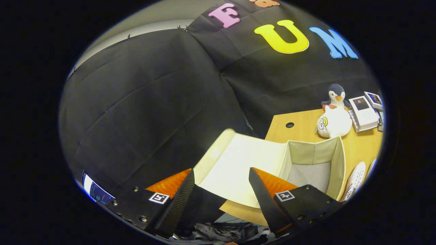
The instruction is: Open the storage box then place both shoes into the box .Put the left shoe in first, then the right shoe, with the right side of both shoes facing outward in a uniform manner.
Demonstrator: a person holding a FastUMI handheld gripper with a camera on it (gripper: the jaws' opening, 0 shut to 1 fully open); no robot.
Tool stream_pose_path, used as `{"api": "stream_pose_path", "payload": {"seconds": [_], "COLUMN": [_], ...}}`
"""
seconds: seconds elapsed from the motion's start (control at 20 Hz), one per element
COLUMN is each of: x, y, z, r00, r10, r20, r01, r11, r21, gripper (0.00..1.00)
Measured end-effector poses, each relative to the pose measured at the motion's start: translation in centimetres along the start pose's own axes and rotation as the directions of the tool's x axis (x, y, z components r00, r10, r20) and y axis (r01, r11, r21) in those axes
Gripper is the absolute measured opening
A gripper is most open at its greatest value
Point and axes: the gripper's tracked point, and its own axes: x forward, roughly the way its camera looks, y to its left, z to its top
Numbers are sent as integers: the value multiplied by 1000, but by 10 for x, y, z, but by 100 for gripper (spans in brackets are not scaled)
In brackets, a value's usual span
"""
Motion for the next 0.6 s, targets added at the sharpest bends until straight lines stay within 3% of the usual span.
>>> {"api": "stream_pose_path", "payload": {"seconds": [0.3,0.6], "x": [-38,-81], "y": [-66,-128], "z": [25,33], "r00": [988,969], "r10": [-135,-223], "r20": [79,108], "r01": [145,238], "r11": [981,958], "r21": [-130,-161], "gripper": [97,97]}}
